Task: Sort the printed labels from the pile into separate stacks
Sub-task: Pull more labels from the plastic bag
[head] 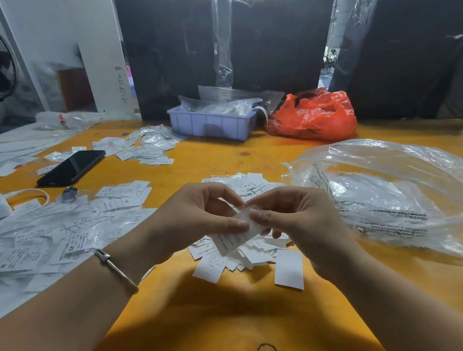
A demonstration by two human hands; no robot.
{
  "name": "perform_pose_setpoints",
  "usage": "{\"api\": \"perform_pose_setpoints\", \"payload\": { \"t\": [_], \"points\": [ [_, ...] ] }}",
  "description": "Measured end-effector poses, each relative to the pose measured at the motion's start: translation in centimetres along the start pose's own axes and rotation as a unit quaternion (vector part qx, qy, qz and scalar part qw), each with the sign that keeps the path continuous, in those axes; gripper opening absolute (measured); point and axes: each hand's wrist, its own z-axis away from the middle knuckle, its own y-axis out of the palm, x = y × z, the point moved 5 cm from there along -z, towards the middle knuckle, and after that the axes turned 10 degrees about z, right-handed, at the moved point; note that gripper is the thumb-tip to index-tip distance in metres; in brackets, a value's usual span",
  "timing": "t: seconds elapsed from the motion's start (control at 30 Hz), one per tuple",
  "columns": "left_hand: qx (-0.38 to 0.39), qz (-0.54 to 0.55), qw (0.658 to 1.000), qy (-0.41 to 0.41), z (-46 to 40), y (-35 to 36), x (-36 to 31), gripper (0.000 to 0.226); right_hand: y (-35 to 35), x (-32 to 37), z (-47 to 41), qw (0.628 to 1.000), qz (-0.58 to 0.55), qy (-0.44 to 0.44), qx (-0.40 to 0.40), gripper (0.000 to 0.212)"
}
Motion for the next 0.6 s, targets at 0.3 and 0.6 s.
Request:
{"api": "perform_pose_setpoints", "payload": {
  "t": [0.3,0.6],
  "points": [
    [-0.028,0.027,0.999,0.036,0.0,-0.2,-0.5,0.042,-0.8,0.7,0.2,0.997,0.028,-0.037,-0.065,0.014],
    [-0.017,0.021,0.999,0.039,0.0,0.0,-0.4,0.041,-0.2,0.7,0.3,0.998,0.039,-0.035,-0.023,0.013]
  ]
}}
